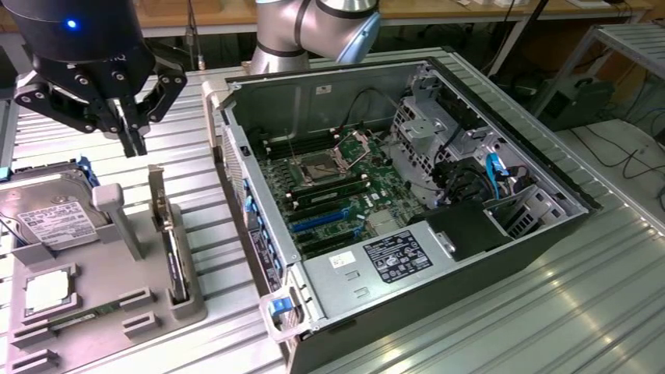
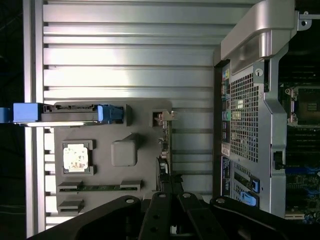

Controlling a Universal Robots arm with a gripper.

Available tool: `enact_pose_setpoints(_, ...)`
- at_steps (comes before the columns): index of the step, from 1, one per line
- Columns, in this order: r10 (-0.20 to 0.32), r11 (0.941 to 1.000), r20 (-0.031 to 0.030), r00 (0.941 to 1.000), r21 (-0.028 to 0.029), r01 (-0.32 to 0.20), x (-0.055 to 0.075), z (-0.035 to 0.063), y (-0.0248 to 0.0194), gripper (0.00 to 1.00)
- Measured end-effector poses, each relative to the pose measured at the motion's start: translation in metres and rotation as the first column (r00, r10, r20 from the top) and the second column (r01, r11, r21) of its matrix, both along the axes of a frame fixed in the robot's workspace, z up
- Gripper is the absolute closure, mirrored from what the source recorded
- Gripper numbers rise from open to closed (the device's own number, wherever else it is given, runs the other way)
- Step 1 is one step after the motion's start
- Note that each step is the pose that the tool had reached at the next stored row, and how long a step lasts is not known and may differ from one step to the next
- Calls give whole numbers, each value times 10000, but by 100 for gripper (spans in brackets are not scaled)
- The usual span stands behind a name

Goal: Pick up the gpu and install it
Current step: 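Pick up the gpu and move the gpu toward the slot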

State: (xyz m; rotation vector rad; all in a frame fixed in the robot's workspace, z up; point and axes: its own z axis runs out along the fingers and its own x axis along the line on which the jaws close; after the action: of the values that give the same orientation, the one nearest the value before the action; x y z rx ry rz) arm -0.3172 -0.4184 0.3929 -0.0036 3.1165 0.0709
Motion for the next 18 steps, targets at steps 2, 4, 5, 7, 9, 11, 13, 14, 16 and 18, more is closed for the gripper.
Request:
enact_pose_setpoints(2, 0, 10000, 0, 10000, 1, 0, 0, 0, 0, 83)
enact_pose_setpoints(4, 0, 10000, 0, 10000, 0, 0, 0, 0, 0, 71)
enact_pose_setpoints(5, 0, 10000, 0, 10000, 1, 0, 0, 0, 0, 58)
enact_pose_setpoints(7, 0, 10000, 0, 10000, 1, 0, 0, 0, 0, 52)
enact_pose_setpoints(9, 0, 10000, 0, 10000, 1, 0, 0, 0, -1, 40)
enact_pose_setpoints(11, 0, 10000, 0, 10000, 0, 0, -1, 0, -32, 40)
enact_pose_setpoints(13, 0, 10000, -2, 10000, 0, 0, -1, 0, -88, 40)
enact_pose_setpoints(14, -1, 10000, -3, 10000, 0, 1, 0, 0, -111, 40)
enact_pose_setpoints(16, -3, 10000, -8, 10000, -3, 3, 0, -5, -113, 40)
enact_pose_setpoints(18, -2, 10000, -36, 10000, -15, 2, 0, -14, -114, 40)
